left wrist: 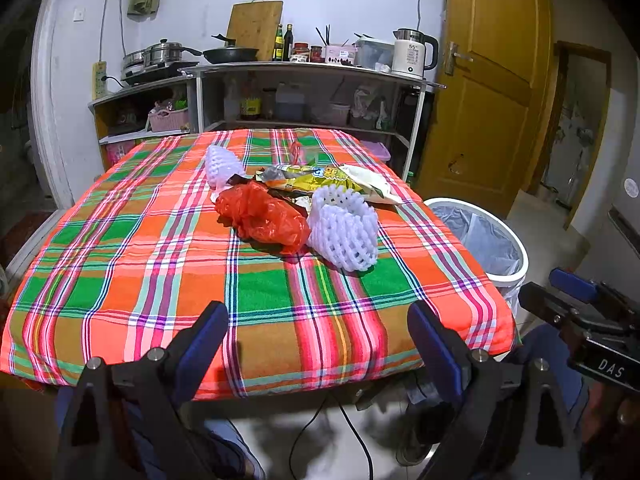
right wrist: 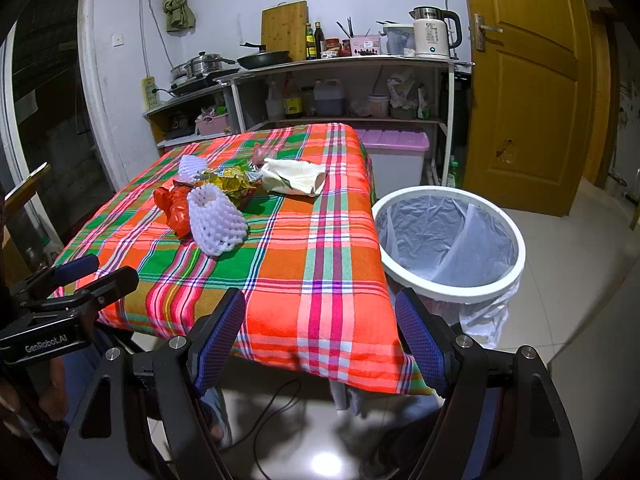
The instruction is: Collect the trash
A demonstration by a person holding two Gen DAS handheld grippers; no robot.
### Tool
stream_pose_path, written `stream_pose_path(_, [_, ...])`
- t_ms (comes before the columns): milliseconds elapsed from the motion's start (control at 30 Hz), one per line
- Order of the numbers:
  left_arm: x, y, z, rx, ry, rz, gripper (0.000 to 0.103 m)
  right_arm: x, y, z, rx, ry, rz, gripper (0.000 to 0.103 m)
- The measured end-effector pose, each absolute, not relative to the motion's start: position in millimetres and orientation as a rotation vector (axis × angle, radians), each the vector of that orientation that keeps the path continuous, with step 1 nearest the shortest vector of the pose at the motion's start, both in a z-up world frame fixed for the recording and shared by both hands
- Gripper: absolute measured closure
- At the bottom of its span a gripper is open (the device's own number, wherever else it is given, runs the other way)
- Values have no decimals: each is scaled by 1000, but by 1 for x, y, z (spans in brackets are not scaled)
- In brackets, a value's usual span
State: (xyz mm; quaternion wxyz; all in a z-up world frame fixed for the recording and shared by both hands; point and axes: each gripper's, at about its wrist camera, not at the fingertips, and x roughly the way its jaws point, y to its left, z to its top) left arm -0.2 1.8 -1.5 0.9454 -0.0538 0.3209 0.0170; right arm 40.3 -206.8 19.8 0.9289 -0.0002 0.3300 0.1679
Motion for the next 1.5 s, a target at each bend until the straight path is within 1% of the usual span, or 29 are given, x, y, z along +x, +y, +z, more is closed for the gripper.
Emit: stream_pose_path(1500, [0,0,-1,-113,658,36,11,43,-203,19,-4,684,352,25])
